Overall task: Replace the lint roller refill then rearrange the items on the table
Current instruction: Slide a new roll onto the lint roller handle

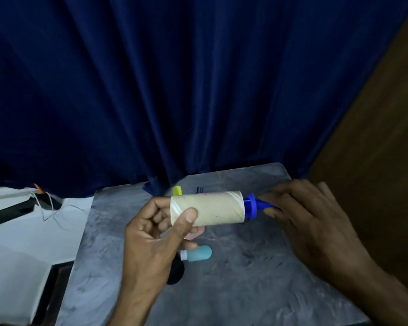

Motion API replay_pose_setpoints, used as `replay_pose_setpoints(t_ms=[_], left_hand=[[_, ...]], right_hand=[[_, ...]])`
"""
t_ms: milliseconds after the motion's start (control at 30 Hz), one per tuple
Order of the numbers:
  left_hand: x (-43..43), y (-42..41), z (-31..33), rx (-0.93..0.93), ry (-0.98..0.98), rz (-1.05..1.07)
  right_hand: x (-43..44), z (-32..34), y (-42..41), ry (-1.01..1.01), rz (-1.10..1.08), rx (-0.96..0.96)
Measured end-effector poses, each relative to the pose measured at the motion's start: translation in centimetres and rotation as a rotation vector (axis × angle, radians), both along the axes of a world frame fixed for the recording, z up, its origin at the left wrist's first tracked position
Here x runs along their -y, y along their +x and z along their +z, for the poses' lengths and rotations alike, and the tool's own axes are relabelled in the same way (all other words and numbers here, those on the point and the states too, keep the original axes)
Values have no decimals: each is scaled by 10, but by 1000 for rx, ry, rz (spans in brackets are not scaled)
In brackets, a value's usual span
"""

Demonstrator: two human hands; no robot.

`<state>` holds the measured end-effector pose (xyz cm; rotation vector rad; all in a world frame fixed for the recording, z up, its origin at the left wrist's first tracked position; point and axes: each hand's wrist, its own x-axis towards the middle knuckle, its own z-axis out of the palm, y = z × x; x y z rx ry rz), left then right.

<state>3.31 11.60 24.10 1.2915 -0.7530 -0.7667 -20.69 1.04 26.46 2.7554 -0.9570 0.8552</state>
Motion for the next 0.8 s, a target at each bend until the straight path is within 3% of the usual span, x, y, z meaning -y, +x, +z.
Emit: replay_pose_setpoints(t_ms=[333,433,500,667,800], left_hand=[[-39,27,28,-14,-158,-110],[-49,40,25,76,-187,-140],[-57,48,23,260,-190,-152],[-70,61,24,1032,-402,8],[-80,61,-4,1284,-532,-17]], right_hand=[[-40,41,37,-78,88,28],[-54,48,43,-15,59,-9],[-61,50,43,56,50,-5],[-73,48,50,132,34,6],[-68,36,44,216,27,75]])
